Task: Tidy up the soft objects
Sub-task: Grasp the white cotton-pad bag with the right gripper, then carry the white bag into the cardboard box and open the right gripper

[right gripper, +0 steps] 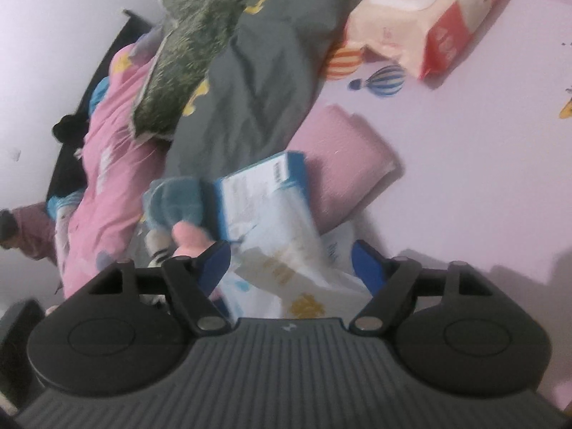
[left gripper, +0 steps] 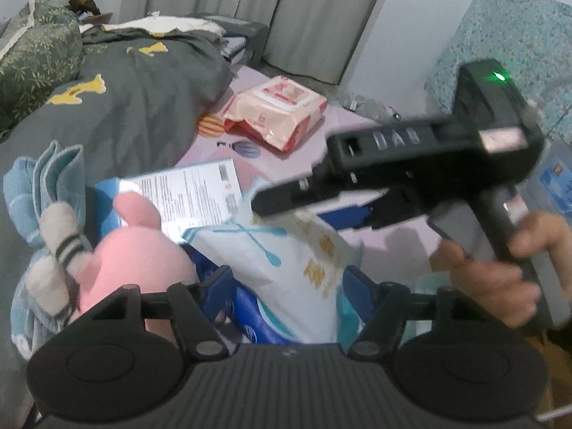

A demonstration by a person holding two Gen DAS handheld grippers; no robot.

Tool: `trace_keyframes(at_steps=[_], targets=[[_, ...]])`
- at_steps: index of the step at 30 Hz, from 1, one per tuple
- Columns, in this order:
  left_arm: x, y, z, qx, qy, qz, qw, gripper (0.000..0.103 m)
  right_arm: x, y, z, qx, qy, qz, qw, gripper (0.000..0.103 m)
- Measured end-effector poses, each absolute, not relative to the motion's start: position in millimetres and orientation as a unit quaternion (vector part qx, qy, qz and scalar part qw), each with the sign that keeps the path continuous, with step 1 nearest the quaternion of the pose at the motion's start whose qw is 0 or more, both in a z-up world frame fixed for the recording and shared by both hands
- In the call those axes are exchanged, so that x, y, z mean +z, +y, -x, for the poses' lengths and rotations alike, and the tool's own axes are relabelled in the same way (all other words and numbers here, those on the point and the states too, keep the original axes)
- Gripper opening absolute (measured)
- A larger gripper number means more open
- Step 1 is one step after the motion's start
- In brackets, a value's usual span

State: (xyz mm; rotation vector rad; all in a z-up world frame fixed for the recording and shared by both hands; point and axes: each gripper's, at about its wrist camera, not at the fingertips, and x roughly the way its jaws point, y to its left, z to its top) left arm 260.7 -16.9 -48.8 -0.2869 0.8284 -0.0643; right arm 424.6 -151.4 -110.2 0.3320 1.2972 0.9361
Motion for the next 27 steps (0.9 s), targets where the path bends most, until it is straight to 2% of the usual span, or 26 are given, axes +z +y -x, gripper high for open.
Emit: trace_keyframes(at_steps=[1, 7, 13, 16, 21, 27], targets=[[-47, -17, -262, -0.032, 0.399, 0.138, 0.906, 0.066, -107, -151, -421, 0.422, 0.575, -0.145, 0.685, 0.061], [-27, -20, -260, -0.033, 0.372, 0.128, 0.919, 0.062, -85, -157, -407, 0.418, 0.562, -0.144, 0.699, 0.036], [-9, -27, -247, -0.034, 0.345, 0.114, 0.931, 0.062, -57, -165, -384, 0.423, 0.533, -0.146, 0.718, 0.028], [-6, -28, -238, -0.03, 0.342, 0.113, 0.932, 0.062, -51, -168, -376, 0.416, 0.524, -0.148, 0.728, 0.015], [10, -30, -222, -0.039, 0.328, 0.108, 0.938, 0.06, -42, -176, -360, 0.418, 0.512, -0.163, 0.732, 0.014], [48, -51, -201, -0.072, 0.286, 0.086, 0.952, 0.061, -4, -204, -337, 0.426, 0.469, -0.186, 0.751, 0.014]])
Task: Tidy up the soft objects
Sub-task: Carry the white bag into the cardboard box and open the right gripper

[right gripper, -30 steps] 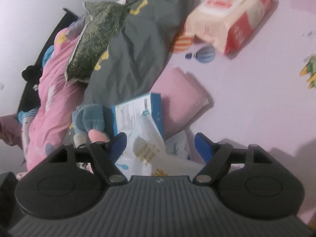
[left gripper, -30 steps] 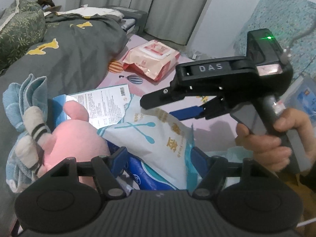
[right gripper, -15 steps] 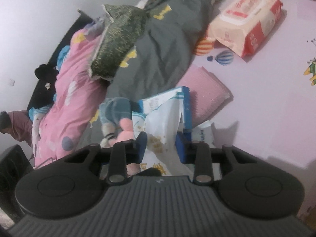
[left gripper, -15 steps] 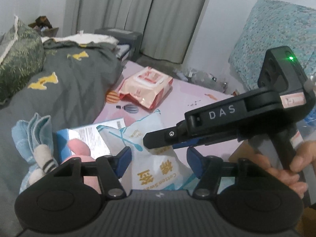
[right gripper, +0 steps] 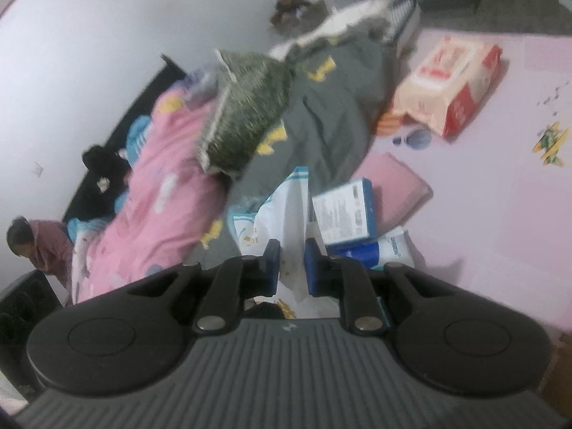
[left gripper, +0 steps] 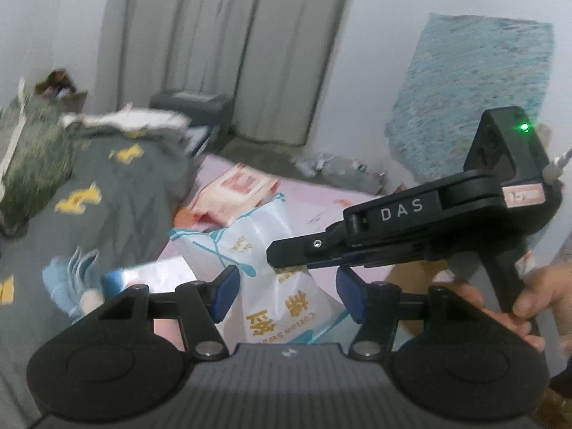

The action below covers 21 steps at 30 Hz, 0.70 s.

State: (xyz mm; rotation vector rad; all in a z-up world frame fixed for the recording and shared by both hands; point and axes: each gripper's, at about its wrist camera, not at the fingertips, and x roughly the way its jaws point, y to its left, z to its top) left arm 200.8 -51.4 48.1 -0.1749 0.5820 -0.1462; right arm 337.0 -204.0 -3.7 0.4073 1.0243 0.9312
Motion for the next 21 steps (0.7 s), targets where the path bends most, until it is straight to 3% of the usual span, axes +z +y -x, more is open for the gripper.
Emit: trace_keyframes(at_steps=[11, 17, 21], targets=[[91, -172, -203, -0.211, 0.258, 0.037, 0.942, 0.061, 52, -362, -283, 0.352, 0.385, -0.252, 0.815, 0.014], [74, -242, -231, -0.275, 0.288, 0.01, 0.917, 0.062, 26, -456, -262, 0.271, 0.378, -0.305, 0.831, 0.013], [54, -248, -248, -0.257, 0.309, 0.009, 0.915, 0.062, -14, -492, -272, 0.218, 0.404, -0.318, 0.829, 0.013]])
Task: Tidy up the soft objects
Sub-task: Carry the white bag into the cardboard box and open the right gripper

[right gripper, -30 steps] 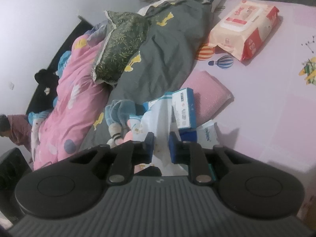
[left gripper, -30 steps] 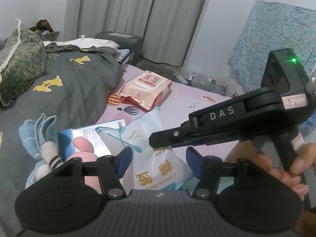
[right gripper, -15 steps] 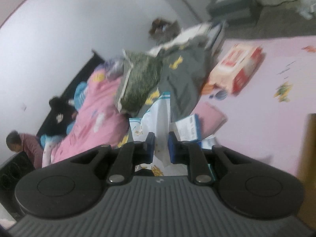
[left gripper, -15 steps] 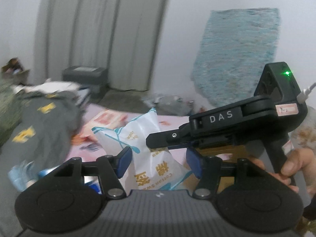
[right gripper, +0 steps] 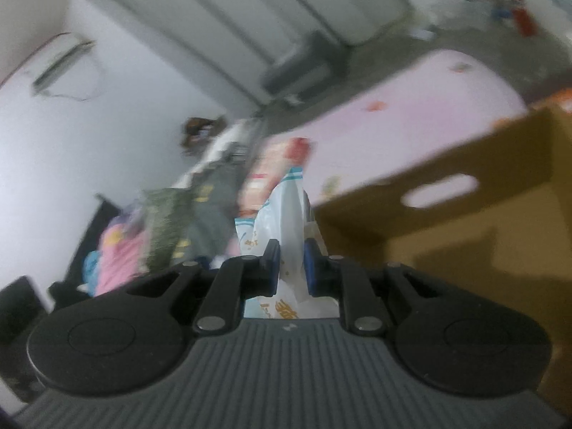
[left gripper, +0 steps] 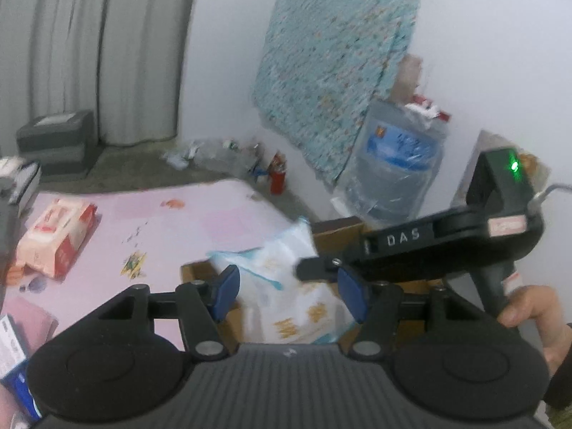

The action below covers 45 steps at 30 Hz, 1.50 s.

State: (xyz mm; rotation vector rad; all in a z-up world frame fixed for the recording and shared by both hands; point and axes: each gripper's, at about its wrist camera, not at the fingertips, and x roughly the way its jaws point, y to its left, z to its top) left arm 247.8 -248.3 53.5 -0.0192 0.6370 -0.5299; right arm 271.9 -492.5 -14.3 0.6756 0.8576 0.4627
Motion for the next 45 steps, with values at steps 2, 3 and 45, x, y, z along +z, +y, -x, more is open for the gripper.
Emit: trace_keyframes(at_steps=[2, 3, 45], targets=[[47, -237, -252, -0.249, 0.324, 0.026, 0.912, 0.062, -41, -503, -283, 0.194, 0.428, -0.316, 0.824, 0.013], [44, -229, -254, -0.244, 0.328, 0.033, 0.912, 0.062, -54, -506, -288, 0.182, 0.44, -0.315, 0.821, 0.013], [172, -23, -121, -0.242, 0.284, 0.276, 0.886, 0.098, -78, -472, -282, 0.082, 0.447, -0.345, 0.821, 0.04]])
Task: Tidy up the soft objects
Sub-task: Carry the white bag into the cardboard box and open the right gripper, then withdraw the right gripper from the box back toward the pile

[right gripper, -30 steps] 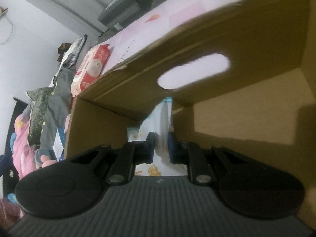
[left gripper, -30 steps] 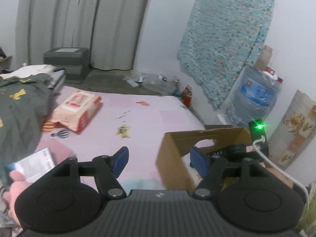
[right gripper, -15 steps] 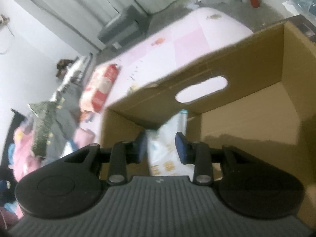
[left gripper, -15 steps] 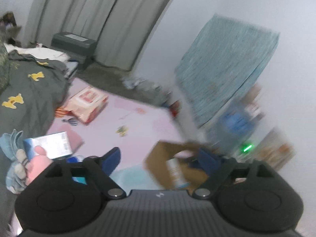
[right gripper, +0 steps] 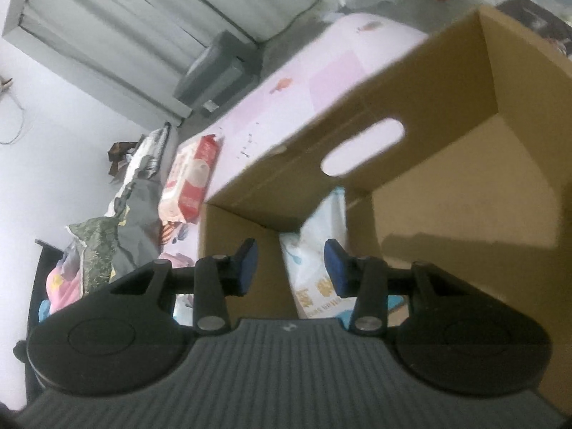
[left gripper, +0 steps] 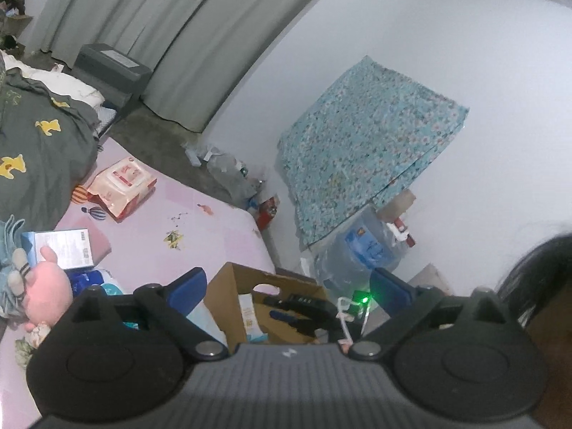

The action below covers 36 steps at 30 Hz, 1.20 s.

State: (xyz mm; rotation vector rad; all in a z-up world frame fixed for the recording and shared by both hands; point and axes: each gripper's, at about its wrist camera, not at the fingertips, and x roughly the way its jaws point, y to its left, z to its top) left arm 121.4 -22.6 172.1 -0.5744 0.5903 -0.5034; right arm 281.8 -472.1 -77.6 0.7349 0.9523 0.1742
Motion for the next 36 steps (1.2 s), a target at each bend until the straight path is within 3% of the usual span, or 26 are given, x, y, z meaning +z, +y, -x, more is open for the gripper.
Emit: trace_keyframes(at_steps=[12, 21, 29, 36], targets=[[170, -38, -118, -0.267, 0.296, 0.269, 0.877, 0.098, -92, -466, -281, 0.103, 0.472, -0.368, 0.794, 0.041], [168, -39, -120, -0.259, 0.3, 0.266, 0.879, 0.098, -135, -452, -293, 0.068, 0.542, -0.349, 0.761, 0.04], [169, -43, -119, -0.273, 0.304, 0.259, 0.875, 0.098, -116, -447, -297, 0.091, 0.507, -0.373, 0.772, 0.041], [167, -35, -119, -0.247, 0.293, 0.257, 0.887, 0.1, -136, -444, -300, 0.083, 0.526, -0.374, 0.759, 0.041]])
